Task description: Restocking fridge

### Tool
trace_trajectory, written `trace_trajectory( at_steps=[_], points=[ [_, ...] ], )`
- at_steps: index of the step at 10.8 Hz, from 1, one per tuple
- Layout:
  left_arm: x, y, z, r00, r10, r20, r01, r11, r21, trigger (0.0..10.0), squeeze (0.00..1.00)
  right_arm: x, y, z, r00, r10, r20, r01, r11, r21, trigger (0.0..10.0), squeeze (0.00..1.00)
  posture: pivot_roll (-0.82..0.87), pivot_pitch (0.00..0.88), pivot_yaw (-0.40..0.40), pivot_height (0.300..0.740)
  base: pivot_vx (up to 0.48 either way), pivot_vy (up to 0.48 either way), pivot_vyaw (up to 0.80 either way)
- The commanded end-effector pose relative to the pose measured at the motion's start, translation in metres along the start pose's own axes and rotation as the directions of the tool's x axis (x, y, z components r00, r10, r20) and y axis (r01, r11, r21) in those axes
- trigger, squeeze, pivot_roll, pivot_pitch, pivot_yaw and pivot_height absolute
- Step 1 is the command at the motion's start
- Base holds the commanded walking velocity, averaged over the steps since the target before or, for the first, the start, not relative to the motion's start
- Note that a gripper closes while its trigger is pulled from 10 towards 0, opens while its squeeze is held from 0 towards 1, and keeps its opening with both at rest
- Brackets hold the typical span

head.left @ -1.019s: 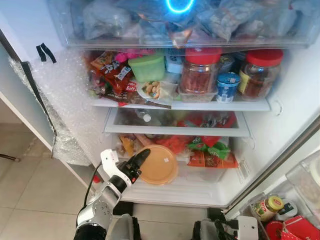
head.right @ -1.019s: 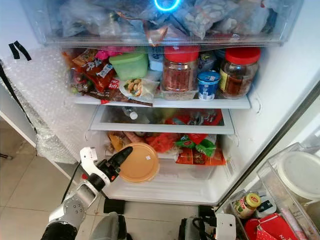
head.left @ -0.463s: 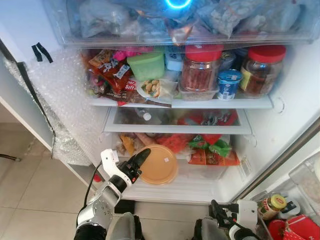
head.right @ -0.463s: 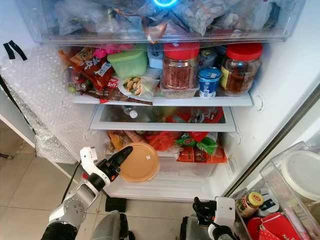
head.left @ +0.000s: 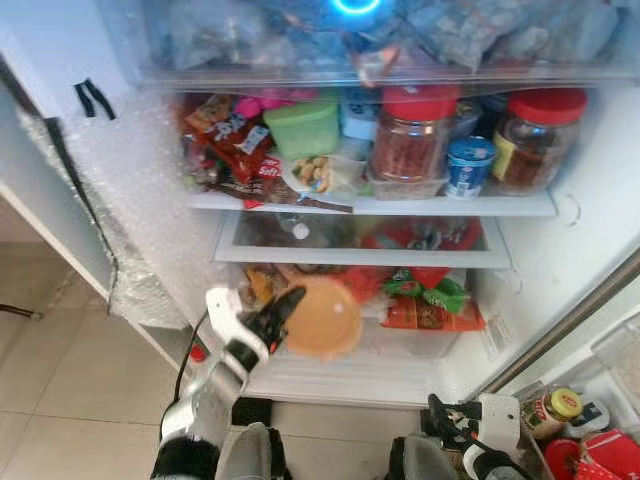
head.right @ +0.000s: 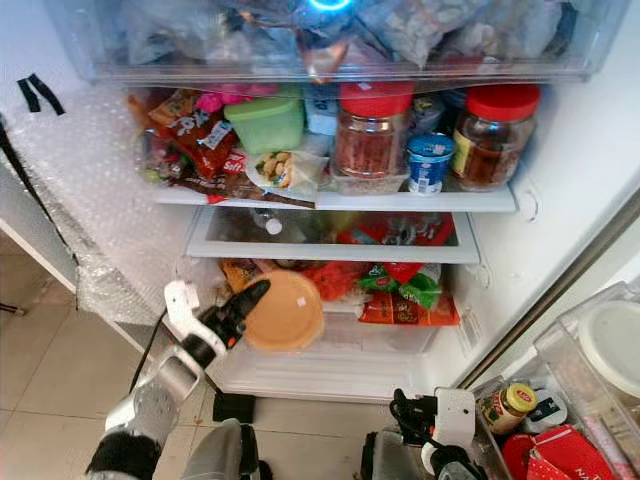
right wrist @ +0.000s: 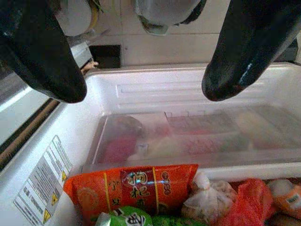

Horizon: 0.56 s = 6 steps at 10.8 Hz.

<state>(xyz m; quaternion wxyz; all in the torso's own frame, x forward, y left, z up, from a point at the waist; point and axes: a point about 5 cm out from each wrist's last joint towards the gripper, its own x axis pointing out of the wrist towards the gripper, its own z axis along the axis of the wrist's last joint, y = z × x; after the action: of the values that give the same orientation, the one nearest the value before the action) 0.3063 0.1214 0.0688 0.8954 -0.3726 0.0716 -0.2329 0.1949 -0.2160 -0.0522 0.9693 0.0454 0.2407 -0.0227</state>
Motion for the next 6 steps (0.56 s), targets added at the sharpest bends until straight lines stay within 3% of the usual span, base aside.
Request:
trace_trajectory(
  at_steps=[1,6],
  points=[
    [0.001,0.0,0.0,1.0,-0.005,0.004,0.005,1.0,0.0,10.0,0.0,-0.005,-0.005,-0.01,0.998,-0.016,-0.057,0.016,1.0,0.001,10.0,0.0,-0.01,0.103,0.057,0.639,0.0,0.0,0.0],
    [0.005,-0.001,0.003,1.0,-0.017,0.01,0.017,1.0,-0.002,10.0,0.0,-0.013,-0.01,-0.026,0.986,-0.041,-0.161,0.042,0.999,-0.002,10.0,0.0,-0.01,0.083,0.062,0.639,0.0,0.0,0.0]
  ],
)
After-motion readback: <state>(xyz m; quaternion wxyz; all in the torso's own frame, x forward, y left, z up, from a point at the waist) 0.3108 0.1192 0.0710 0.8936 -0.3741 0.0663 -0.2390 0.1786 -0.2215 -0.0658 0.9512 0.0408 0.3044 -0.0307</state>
